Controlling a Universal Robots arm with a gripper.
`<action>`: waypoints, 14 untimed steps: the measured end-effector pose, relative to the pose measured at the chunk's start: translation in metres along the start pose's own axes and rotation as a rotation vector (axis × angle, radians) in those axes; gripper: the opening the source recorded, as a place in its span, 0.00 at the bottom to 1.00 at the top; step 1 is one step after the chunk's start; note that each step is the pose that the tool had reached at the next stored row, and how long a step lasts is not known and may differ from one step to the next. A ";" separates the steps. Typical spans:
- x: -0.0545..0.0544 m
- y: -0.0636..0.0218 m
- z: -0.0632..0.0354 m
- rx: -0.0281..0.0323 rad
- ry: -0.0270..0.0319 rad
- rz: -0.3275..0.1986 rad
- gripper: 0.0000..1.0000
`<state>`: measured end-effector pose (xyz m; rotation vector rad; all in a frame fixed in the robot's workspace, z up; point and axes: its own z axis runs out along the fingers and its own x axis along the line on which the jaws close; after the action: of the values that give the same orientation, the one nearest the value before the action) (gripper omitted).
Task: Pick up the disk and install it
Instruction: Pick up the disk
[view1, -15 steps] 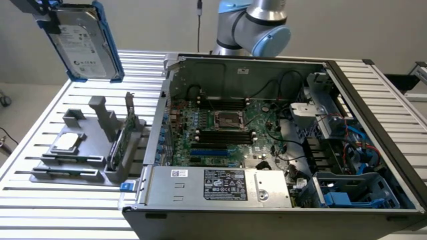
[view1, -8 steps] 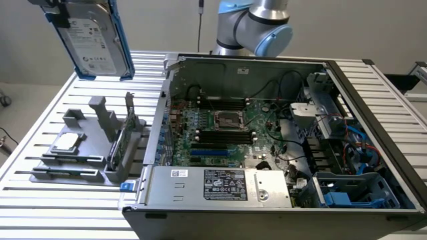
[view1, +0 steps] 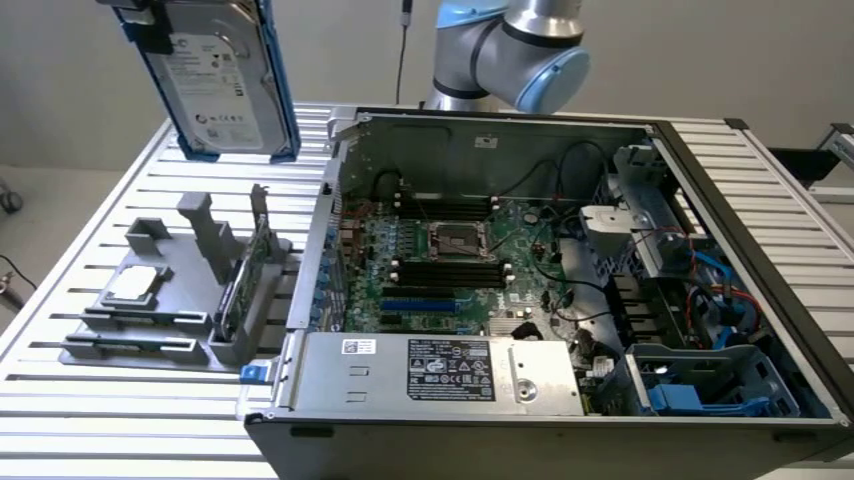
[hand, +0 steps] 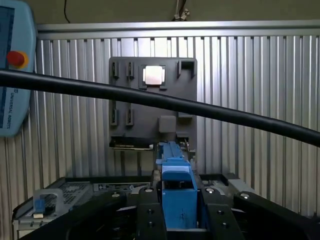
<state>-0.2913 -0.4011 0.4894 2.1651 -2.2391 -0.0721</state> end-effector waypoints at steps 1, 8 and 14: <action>0.001 -0.0044 -0.0008 -0.0002 -0.0002 0.000 0.33; 0.012 -0.0350 -0.0061 -0.0027 -0.0012 0.000 0.33; 0.020 -0.0592 -0.0082 -0.0064 -0.0022 0.000 0.33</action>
<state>-0.2325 -0.4236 0.4943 2.1630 -2.2368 -0.0817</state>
